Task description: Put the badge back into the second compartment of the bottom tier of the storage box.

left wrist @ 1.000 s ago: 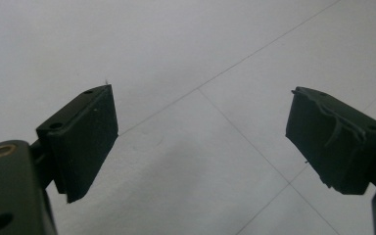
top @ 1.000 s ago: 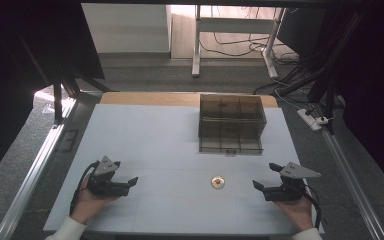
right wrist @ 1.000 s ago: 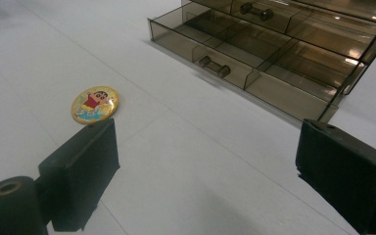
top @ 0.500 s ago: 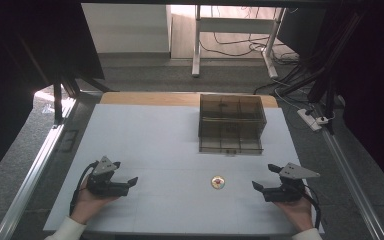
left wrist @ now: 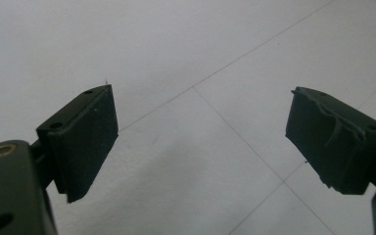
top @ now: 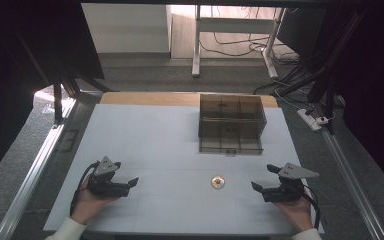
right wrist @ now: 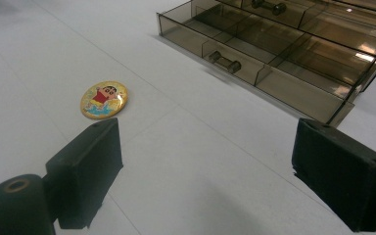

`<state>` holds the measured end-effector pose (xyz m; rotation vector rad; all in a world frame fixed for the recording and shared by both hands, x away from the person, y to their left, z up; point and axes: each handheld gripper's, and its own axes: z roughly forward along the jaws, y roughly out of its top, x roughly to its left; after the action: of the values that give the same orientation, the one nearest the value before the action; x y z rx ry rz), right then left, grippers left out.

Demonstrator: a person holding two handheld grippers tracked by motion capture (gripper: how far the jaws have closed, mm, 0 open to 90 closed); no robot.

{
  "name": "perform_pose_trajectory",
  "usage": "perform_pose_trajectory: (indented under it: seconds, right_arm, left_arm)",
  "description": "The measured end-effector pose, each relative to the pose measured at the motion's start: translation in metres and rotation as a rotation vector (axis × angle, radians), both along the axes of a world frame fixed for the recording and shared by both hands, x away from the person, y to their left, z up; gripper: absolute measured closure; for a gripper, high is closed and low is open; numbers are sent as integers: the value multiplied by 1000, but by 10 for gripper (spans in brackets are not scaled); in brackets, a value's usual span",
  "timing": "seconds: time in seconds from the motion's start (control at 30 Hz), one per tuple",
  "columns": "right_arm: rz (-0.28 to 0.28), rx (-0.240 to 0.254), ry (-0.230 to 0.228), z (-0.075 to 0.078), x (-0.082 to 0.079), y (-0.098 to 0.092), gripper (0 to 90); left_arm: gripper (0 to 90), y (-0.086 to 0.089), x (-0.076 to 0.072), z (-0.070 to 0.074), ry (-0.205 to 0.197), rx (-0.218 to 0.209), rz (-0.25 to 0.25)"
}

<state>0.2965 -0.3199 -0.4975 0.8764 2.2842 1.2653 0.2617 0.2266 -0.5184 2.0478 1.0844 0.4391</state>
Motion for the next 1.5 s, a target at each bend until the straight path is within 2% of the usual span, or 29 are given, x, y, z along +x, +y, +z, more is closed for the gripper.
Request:
perform_pose_trajectory:
  seconds: [0.4, 1.03, 1.5]
  right_arm:
    - [15, 28, -19, 6, -3, 6, 116]
    - [41, 39, -29, 13, -4, 19, 120]
    - [77, 40, -45, 16, -5, 37, 129]
  left_arm:
    - [122, -3, 0, 0, 3, 11, -8]
    - [122, -6, -1, -1, 6, 15, -21]
    - [119, -9, -1, -2, 14, 22, -31]
